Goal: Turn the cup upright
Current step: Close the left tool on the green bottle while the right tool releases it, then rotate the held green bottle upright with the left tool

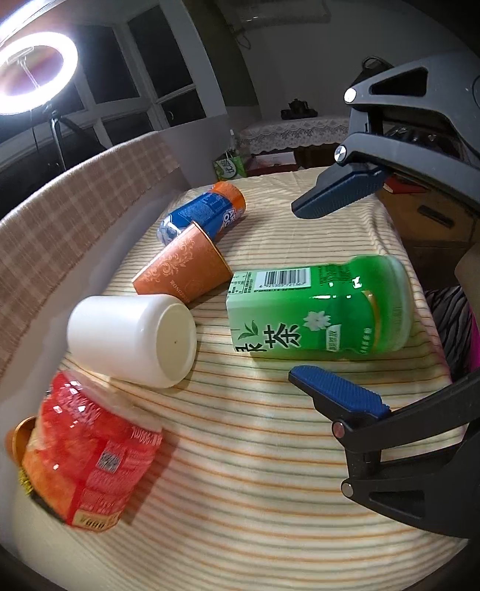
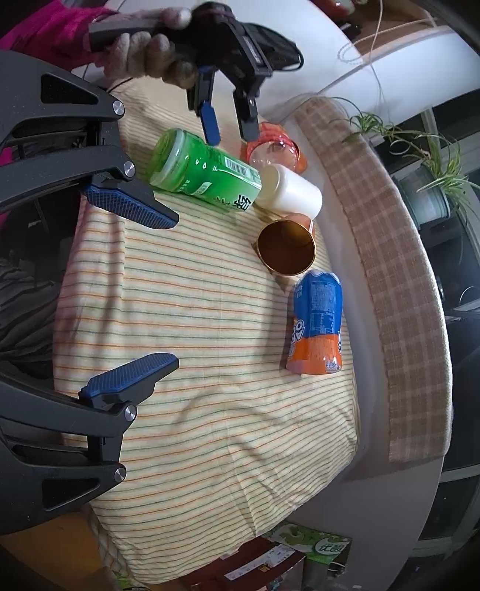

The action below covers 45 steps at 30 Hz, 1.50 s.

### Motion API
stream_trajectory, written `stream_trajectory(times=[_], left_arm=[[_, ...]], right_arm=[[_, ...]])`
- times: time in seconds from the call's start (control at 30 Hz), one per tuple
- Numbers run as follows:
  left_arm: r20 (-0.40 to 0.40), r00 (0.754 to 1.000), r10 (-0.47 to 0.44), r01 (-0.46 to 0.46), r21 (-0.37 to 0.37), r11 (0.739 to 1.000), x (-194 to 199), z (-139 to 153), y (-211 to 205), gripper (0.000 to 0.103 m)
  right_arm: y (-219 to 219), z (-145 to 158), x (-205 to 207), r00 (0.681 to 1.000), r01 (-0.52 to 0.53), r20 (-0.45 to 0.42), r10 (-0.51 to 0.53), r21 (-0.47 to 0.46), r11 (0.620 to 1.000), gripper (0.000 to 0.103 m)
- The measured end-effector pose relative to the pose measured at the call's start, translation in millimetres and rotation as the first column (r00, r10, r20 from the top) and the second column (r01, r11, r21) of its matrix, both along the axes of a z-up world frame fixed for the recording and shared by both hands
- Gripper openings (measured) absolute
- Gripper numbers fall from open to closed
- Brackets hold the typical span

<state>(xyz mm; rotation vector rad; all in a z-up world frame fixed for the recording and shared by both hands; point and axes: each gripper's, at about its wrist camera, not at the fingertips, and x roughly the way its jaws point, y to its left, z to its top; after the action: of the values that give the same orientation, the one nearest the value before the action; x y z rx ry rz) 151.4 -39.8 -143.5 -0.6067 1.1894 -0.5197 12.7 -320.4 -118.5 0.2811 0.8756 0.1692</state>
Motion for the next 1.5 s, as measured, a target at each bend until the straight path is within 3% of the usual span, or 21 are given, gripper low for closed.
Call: stream_trajectory(times=[0.7, 0.93, 1.2, 1.5], left_arm=[[-0.059, 0.998, -0.028, 0.029, 0.024, 0.999, 21.2, -28.1, -17.8, 0.075], [-0.061, 0.997, -0.036, 0.038, 0.031, 0.999, 21.4, -28.7, -20.8, 0.061], [0.019, 0.999, -0.042, 0.040, 0.093, 0.995, 11.4, -13.2, -23.3, 0.060], [0.215, 0.974, -0.078, 0.028, 0.227, 0.973, -18.6, 23.4, -34.0, 0.060]], right_arm=[[-7.5, -7.4, -0.2, 0.999, 0.028, -0.017, -0.028, 0.011, 1.000, 0.070], [-6.3, -8.5, 1.6, 0.999, 0.027, -0.022, -0.027, 0.009, 1.000, 0.070], [-6.9, -7.9, 2.7, 0.999, 0.034, -0.023, -0.034, 0.006, 0.999, 0.070], [-3.2, -9.3, 4.6, 0.999, 0.024, -0.026, -0.024, 0.007, 1.000, 0.070]])
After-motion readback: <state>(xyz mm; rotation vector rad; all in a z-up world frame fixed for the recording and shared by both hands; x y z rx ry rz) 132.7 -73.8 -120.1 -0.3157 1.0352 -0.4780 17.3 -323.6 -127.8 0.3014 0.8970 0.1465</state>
